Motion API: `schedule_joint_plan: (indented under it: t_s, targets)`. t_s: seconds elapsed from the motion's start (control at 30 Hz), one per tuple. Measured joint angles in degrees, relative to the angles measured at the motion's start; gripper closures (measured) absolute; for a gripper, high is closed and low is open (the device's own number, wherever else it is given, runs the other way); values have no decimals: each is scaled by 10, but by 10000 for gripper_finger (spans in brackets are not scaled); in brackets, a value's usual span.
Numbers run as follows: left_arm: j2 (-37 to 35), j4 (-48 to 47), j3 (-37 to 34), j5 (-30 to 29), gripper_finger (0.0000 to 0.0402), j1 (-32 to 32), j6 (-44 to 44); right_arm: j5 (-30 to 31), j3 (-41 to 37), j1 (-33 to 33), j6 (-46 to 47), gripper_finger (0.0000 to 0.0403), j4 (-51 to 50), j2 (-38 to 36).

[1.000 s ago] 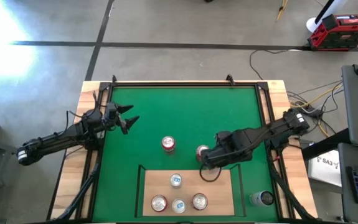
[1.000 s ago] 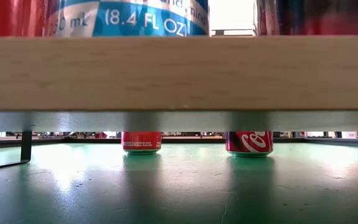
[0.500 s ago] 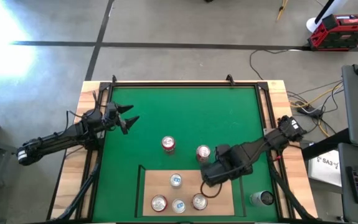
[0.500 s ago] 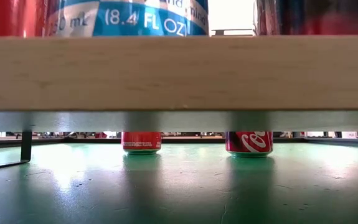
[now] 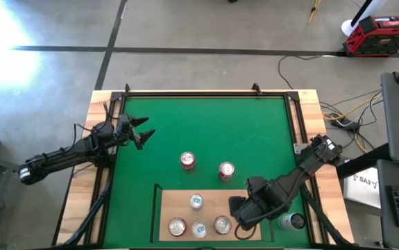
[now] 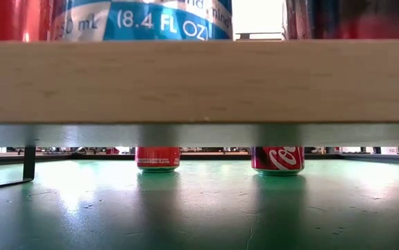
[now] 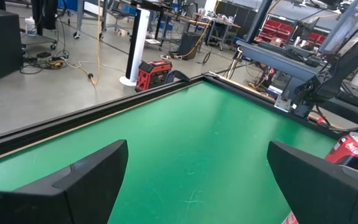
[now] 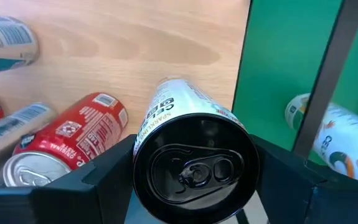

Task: Place canned beverage on shelf
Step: Put the top white soda can on the shelf

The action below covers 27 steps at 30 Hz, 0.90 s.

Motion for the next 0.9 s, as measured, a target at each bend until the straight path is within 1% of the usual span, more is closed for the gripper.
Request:
schedule_joint_plan:
  t_s: [0.13, 0.3, 0.47, 0.7, 0.9]
  targets:
    - [0, 0, 0, 0, 32, 0, 0, 0, 24, 5, 11, 140, -5, 21]
    - [0, 0, 0, 0, 32, 0, 0, 1, 76, 5, 8, 140, -32, 56]
    - [1, 0, 0, 0, 32, 0, 0, 1, 118, 9, 9, 140, -29, 86]
    - [1, 0, 0, 0, 32, 0, 0, -5, 107, 14, 37, 140, -32, 82]
    - [2, 0, 0, 0, 32, 0, 0, -6, 111, 23, 43, 140, -31, 79]
